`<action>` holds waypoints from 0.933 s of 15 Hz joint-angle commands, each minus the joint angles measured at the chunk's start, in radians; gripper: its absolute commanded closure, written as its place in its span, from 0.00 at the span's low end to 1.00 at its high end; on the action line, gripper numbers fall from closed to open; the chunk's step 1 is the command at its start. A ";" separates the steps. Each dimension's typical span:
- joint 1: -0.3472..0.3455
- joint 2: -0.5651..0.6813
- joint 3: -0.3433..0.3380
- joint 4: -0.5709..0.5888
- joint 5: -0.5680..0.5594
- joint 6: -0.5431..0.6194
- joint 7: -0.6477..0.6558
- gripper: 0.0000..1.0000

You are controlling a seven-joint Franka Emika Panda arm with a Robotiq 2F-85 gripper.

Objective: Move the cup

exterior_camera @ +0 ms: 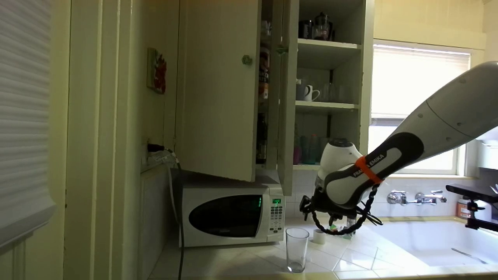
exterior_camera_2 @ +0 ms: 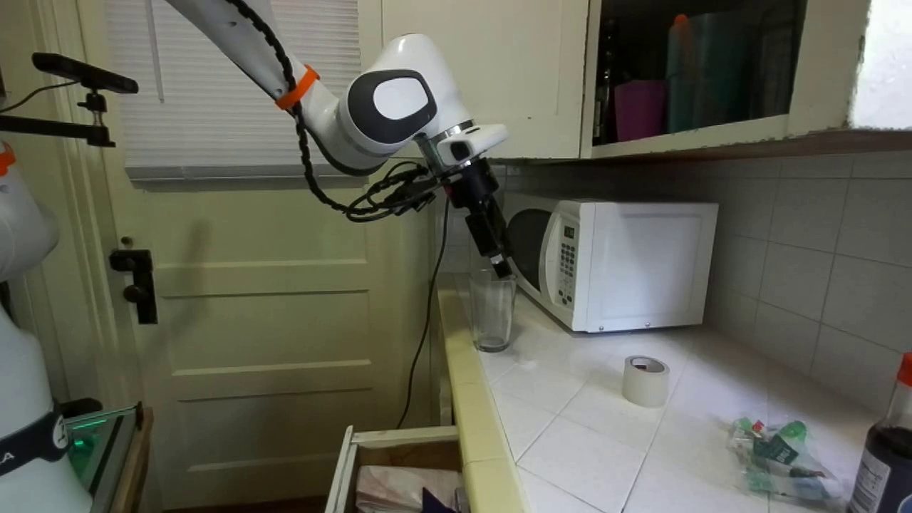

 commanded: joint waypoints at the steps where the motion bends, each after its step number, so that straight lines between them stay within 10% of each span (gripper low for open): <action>1: 0.007 0.000 -0.007 0.001 0.000 -0.001 0.000 0.00; 14: -0.031 0.011 -0.020 -0.104 -0.366 0.275 0.064 0.00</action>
